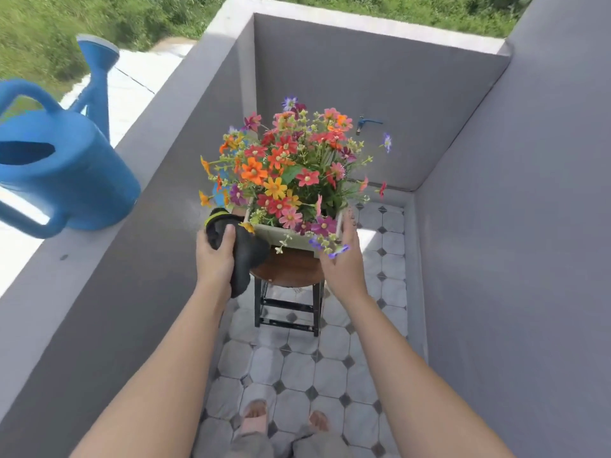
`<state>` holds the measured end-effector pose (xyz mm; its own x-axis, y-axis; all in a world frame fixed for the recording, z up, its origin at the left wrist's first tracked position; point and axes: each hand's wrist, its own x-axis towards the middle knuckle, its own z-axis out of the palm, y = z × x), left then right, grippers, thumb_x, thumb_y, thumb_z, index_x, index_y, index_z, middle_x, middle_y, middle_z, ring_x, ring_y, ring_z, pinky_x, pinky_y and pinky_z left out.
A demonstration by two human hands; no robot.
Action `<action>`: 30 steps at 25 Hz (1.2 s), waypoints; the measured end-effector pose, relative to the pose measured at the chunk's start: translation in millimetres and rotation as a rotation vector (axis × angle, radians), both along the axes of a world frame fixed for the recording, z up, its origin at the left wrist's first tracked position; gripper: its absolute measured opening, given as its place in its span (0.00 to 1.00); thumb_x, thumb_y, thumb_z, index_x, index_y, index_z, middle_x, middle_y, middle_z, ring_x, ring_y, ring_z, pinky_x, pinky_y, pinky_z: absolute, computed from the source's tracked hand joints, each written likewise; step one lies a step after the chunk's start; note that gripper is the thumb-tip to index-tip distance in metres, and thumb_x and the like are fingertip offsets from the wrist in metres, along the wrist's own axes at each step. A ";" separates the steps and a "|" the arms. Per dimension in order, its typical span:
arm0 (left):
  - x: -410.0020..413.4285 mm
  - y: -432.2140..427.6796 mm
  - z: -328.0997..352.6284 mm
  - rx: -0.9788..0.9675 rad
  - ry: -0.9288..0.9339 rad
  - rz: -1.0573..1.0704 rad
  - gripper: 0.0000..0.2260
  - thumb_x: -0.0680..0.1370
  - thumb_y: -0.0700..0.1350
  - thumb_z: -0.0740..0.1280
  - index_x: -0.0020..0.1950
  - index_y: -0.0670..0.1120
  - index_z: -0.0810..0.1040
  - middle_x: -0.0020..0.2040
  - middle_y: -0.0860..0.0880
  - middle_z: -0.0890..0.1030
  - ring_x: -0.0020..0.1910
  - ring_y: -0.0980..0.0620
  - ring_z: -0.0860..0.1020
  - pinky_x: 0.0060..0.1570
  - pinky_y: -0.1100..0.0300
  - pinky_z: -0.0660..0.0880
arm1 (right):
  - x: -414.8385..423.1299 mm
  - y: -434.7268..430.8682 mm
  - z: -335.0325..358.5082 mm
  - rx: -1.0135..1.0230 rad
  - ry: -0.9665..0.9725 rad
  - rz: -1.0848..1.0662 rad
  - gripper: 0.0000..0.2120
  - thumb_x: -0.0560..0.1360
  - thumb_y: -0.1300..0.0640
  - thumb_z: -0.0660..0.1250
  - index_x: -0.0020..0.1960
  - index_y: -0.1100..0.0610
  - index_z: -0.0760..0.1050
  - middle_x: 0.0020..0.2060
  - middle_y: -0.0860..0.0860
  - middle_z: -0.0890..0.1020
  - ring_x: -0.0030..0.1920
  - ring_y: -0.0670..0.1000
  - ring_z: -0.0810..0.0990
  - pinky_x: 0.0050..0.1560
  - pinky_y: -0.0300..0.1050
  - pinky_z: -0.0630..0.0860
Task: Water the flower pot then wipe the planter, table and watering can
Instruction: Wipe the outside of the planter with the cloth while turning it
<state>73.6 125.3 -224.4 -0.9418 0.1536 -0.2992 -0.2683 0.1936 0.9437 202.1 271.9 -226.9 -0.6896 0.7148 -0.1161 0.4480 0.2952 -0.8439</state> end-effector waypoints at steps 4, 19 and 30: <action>-6.0 10.9 -14.1 0.038 0.036 -0.118 0.12 0.78 0.53 0.64 0.59 0.50 0.72 0.51 0.50 0.78 0.51 0.50 0.78 0.47 0.55 0.77 | -3.3 8.2 -12.8 -0.003 -0.029 0.097 0.40 0.74 0.71 0.63 0.76 0.56 0.42 0.74 0.58 0.59 0.72 0.56 0.60 0.64 0.35 0.58; -2.6 35.6 15.4 0.079 0.339 -0.143 0.20 0.81 0.57 0.50 0.70 0.54 0.67 0.63 0.50 0.74 0.65 0.51 0.71 0.61 0.55 0.67 | -17.3 26.0 55.9 0.409 -0.035 0.151 0.20 0.79 0.49 0.59 0.33 0.45 0.52 0.26 0.45 0.64 0.29 0.40 0.64 0.31 0.32 0.64; 16.5 31.4 -11.8 -0.442 1.214 -0.030 0.19 0.79 0.39 0.65 0.69 0.40 0.68 0.64 0.34 0.75 0.49 0.41 0.68 0.42 0.47 0.77 | -13.8 22.7 88.5 0.390 -0.279 0.221 0.20 0.79 0.44 0.55 0.33 0.47 0.51 0.26 0.50 0.68 0.28 0.44 0.66 0.25 0.37 0.58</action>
<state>90.1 156.7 -236.2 -0.6429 0.2873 0.7100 0.7206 0.5410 0.4337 188.3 294.6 -138.4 -0.8095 0.5828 -0.0710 0.5315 0.6762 -0.5102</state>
